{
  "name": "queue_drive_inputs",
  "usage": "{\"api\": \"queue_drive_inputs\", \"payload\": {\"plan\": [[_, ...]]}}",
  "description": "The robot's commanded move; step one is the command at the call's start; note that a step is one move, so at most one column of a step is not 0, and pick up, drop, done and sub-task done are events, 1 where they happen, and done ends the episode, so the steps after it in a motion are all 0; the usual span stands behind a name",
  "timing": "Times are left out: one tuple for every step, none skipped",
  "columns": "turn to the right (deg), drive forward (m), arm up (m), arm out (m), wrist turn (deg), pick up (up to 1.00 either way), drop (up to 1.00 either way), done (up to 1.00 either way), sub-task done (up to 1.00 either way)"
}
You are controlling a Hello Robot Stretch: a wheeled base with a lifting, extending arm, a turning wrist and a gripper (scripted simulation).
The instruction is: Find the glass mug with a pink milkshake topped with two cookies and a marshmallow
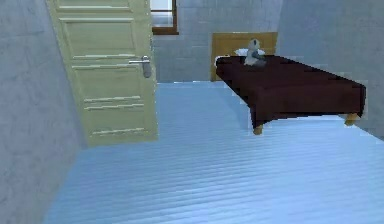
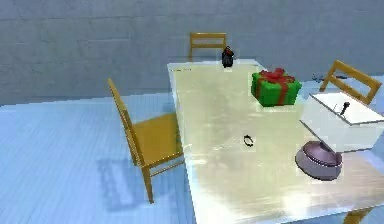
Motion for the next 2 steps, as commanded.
{"api": "queue_drive_inputs", "payload": {"plan": [[0.0, 1.00, 0.00, 0.00, 0.0, 0.00, 0.00, 0.00, 0.00], [0.0, 0.90, 0.00, 0.00, 0.0, 0.00, 0.00, 0.00, 0.00]]}}
